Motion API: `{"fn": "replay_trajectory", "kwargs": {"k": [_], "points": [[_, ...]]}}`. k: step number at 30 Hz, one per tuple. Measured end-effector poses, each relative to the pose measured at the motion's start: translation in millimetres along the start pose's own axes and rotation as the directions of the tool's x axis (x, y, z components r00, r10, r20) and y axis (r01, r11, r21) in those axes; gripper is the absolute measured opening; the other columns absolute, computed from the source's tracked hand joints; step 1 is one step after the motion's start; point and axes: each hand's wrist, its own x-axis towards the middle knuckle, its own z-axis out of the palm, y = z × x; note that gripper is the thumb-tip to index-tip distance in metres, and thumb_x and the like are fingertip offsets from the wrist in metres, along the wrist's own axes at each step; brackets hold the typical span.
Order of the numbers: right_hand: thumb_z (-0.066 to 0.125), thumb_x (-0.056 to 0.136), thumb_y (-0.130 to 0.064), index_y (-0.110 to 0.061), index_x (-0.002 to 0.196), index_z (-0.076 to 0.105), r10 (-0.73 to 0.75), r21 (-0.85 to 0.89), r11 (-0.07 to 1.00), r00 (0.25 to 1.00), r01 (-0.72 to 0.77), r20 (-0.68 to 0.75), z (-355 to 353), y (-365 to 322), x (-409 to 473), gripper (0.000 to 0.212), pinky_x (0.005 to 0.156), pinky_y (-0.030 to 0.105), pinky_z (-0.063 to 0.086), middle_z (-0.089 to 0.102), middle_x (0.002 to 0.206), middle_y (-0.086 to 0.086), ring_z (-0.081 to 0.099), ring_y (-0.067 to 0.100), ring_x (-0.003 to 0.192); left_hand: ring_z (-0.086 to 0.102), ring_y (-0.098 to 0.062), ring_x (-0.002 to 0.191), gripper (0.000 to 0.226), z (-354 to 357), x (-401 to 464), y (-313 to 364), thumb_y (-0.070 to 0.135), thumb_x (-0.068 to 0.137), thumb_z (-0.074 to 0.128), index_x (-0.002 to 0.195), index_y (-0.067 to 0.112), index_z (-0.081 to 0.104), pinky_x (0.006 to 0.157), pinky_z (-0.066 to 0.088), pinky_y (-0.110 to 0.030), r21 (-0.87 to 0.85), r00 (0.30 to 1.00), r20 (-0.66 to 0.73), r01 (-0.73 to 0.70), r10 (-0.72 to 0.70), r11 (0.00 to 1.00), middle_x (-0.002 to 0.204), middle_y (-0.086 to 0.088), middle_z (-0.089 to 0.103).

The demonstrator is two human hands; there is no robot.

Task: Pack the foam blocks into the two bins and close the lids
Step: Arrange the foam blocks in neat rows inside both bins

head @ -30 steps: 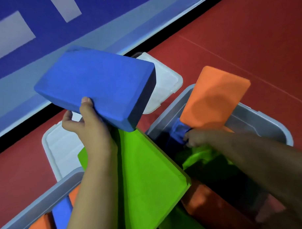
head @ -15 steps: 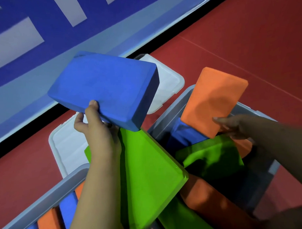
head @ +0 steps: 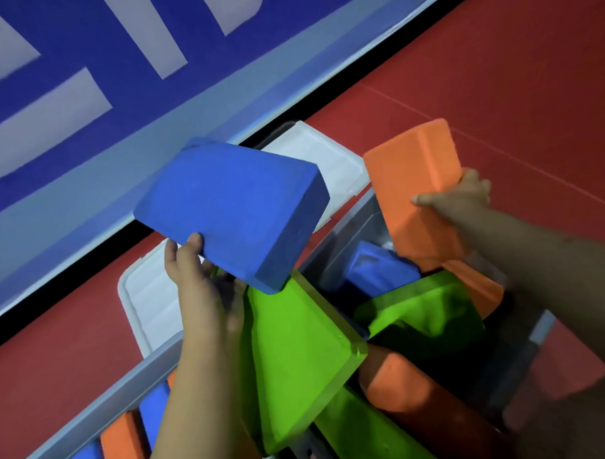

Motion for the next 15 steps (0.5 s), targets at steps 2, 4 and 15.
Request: {"fn": "replay_trajectory", "kwargs": {"k": [2,4,15], "points": [[0.083,0.055,-0.054,-0.026,0.136,0.035,-0.134,-0.232,0.965,0.991,0.124,-0.025,-10.3,-12.4,-5.5,0.098,0.103,0.047,0.032,0.036,0.137,0.012,0.04,0.035,0.127,0.058,-0.008,0.066,0.069,-1.3,-6.3,4.7,0.035,0.071,0.061,0.137,0.028,0.044,0.055,0.048,-0.019,0.008,0.999,0.046,-0.014,0.014,1.0,0.092,0.007,0.064],[0.081,0.055,-0.059,-0.03,0.141,0.031,-0.253,-0.446,0.869,0.967,0.215,-0.025,-20.2,-21.3,-11.2,0.103,0.102,0.047,0.029,0.037,0.136,0.014,0.04,0.036,0.125,0.059,-0.006,0.068,0.056,-2.4,-11.7,7.2,0.028,0.08,0.055,0.134,0.029,0.045,0.056,0.047,-0.017,0.033,0.996,0.085,-0.038,0.035,0.999,0.092,0.011,0.064],[0.055,0.087,-0.041,-0.022,0.142,0.035,-0.225,-0.893,0.348,0.95,0.285,0.216,-37.6,26.8,-8.2,0.062,0.111,0.048,0.017,0.042,0.137,0.01,0.042,0.033,0.127,0.057,-0.009,0.08,0.05,-6.1,-20.2,-1.0,0.027,0.09,0.047,0.138,0.037,0.043,0.06,0.044,-0.023,0.138,0.99,0.141,-0.045,0.025,0.989,0.091,0.015,0.066]]}}
